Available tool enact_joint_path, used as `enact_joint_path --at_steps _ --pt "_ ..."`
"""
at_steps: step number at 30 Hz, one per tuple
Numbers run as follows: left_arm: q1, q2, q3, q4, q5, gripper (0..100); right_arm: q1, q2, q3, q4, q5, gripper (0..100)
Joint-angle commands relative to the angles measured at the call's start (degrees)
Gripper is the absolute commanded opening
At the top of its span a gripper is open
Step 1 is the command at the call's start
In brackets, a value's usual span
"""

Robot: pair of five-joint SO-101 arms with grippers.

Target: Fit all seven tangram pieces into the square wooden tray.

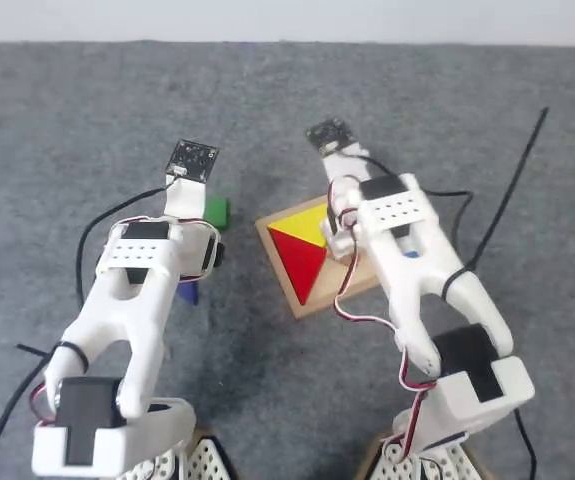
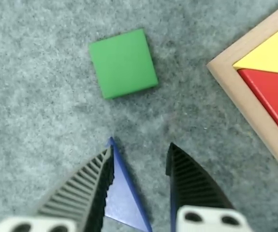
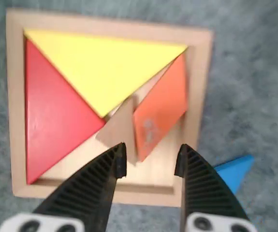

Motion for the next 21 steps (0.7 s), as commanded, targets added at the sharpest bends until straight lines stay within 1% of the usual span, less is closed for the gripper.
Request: enact_joint_path --at_steps 1,4,7,12,21 --pt "0.1 -2.6 -0.6 -1.2 -0.6 17 -1.1 -3.6 1.1 -2.3 0.6 17.7" --pt "0.1 -2.6 -0.6 -1.2 -0.6 17 -2.4 -3.6 3.3 -5.0 0.6 17.7" --pt "0.1 -2.6 -0.6 -1.2 -0.6 17 -3.5 -3.6 3.9 -5.3 0.6 17.7" --pt "0.1 -2.6 -0.6 -1.1 -0.6 17 -3.6 1.2 3.5 -7.6 0.4 17.7" --pt "0.1 -2.6 -0.6 -1.1 -0.6 17 -3.4 2.9 -1.2 -6.3 0.3 17.7"
